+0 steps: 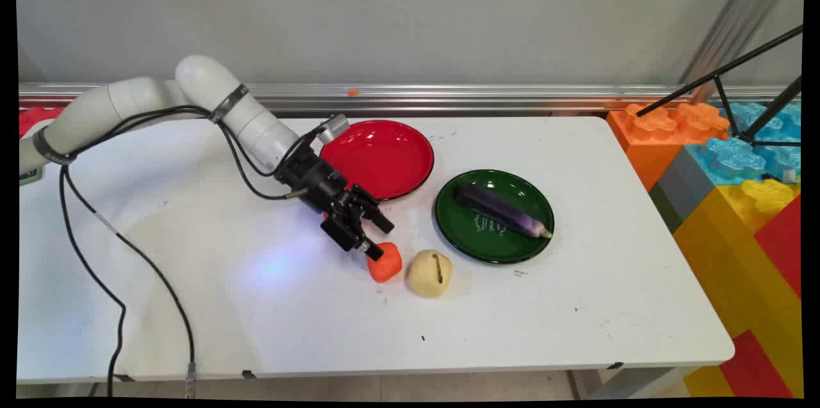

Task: Pick up the eggplant from the green plate

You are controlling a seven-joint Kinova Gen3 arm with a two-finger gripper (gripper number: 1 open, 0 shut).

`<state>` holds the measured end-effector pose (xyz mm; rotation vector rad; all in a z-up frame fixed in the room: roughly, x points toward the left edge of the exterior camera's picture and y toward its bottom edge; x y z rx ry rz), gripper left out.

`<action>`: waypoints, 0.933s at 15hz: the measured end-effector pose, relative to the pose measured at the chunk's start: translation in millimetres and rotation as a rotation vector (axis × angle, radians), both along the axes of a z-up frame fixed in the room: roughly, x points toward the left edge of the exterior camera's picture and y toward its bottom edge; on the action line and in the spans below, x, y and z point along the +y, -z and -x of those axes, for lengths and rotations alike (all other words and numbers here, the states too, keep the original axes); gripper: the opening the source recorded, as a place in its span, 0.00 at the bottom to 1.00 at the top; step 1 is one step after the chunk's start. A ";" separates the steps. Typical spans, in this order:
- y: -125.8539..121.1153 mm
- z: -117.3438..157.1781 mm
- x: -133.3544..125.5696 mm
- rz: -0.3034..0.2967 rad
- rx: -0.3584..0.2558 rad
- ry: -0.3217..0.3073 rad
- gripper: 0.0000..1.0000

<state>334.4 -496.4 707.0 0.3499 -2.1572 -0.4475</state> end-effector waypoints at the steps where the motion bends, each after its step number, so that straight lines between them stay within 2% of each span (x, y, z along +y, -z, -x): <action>1: -3.2 0.2 -1.5 0.004 0.003 0.002 1.00; 7: -32.6 -7.0 -17.7 0.069 0.023 0.059 1.00; 14: -49.0 -1.6 -65.4 0.213 0.041 0.134 1.00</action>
